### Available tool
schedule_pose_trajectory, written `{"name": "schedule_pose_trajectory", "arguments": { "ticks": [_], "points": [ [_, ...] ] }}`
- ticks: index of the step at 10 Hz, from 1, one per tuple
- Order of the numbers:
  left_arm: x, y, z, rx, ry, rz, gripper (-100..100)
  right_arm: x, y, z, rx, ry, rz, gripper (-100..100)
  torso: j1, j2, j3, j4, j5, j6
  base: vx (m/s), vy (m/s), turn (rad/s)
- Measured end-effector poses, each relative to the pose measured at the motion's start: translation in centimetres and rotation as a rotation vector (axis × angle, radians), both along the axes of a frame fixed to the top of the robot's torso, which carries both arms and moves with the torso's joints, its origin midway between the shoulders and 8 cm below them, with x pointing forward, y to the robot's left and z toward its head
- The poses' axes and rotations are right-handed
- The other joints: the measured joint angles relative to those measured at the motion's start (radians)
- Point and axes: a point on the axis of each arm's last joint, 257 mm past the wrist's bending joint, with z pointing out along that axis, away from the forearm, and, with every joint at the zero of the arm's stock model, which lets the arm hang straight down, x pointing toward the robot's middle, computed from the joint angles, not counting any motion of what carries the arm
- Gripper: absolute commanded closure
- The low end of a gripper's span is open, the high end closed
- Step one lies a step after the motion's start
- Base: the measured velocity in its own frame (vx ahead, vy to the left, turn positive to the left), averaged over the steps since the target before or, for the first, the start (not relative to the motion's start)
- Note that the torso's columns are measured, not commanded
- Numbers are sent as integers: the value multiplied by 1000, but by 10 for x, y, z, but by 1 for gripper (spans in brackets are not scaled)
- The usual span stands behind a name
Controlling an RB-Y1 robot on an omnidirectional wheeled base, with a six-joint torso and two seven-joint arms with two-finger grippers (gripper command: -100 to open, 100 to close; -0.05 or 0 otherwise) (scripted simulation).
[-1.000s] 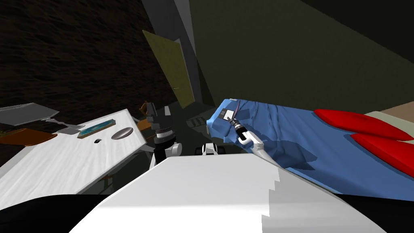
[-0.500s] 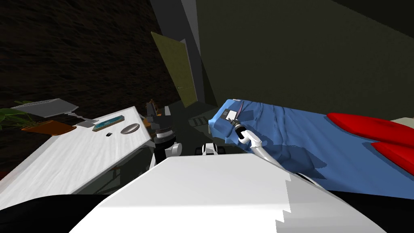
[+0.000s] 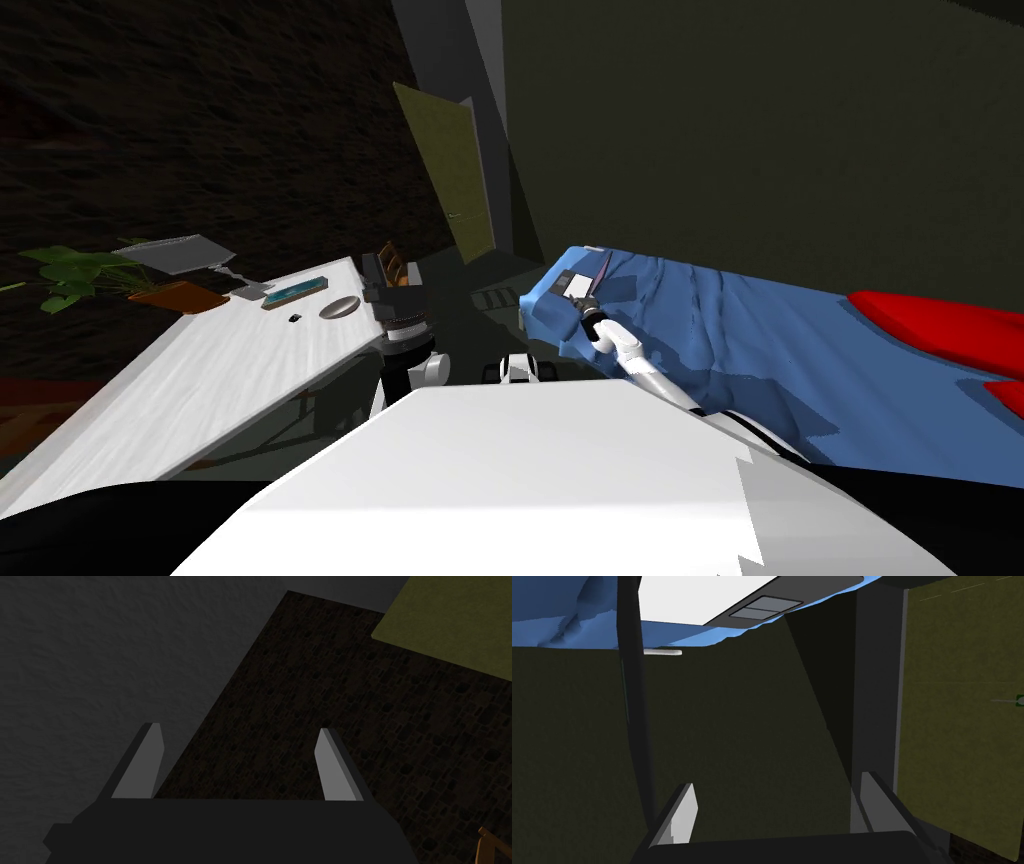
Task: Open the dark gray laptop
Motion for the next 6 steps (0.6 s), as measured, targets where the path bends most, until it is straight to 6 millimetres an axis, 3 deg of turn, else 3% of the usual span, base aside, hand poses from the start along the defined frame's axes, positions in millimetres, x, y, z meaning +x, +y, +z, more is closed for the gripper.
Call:
{"name": "schedule_pose_trajectory", "arguments": {
  "ticks": [6],
  "points": [
    [0, 0, 0, 0, 0, 0, 0, 8, -48, -12, -280, 61, -76, -100, -1, 0, 0, 0, 0, 0, -24, -36, 101]
  ]
}}
